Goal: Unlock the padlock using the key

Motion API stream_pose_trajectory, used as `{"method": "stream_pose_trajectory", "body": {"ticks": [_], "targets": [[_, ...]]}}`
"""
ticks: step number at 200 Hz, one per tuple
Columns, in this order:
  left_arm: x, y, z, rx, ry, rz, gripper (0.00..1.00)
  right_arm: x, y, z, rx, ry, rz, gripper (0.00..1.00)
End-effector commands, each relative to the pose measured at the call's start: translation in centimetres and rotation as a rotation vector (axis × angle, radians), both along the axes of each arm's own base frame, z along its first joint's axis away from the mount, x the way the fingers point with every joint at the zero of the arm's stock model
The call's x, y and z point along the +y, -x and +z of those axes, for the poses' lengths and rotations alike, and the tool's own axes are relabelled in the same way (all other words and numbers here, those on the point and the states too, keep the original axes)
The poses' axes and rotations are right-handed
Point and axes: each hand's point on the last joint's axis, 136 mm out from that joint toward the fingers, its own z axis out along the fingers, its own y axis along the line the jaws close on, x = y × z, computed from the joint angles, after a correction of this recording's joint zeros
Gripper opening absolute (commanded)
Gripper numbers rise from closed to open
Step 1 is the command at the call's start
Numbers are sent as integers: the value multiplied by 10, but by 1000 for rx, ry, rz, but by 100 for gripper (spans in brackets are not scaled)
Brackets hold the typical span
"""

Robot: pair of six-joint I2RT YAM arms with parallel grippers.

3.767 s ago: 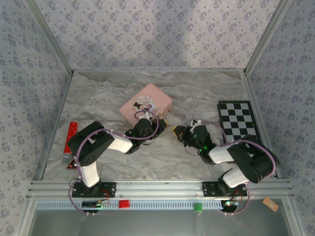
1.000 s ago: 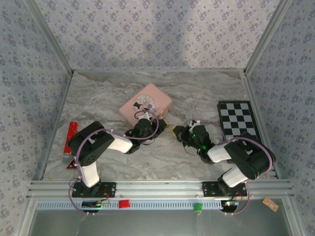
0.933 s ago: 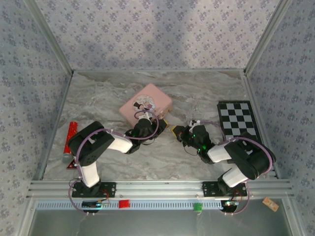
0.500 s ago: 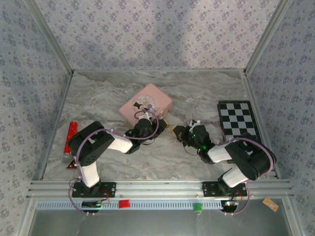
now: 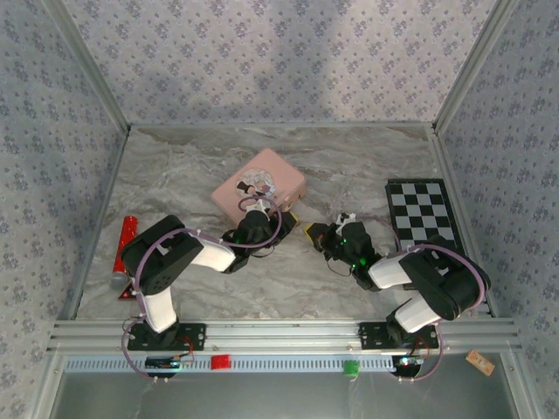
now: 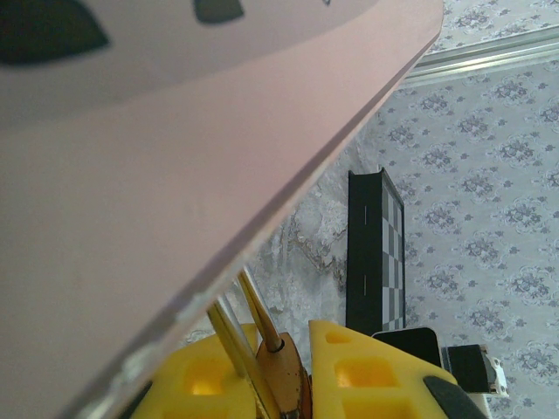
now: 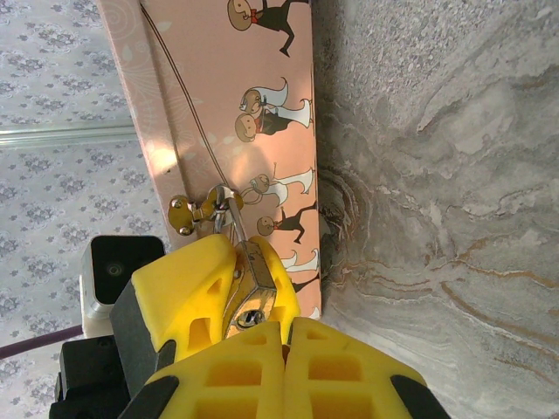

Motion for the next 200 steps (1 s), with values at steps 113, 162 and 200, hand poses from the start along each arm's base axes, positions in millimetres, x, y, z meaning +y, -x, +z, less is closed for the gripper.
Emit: {"method": "stream_pose_trajectory", "body": {"ticks": [113, 162, 200], "targets": [[-31, 27, 16, 81, 136, -131, 0, -2, -3, 6, -19, 5, -12, 0], [-30, 27, 15, 82, 134, -128, 0, -1, -3, 4, -10, 5, -8, 0], [-30, 26, 14, 82, 133, -125, 0, -2, -1, 1, -3, 9, -12, 0]]}}
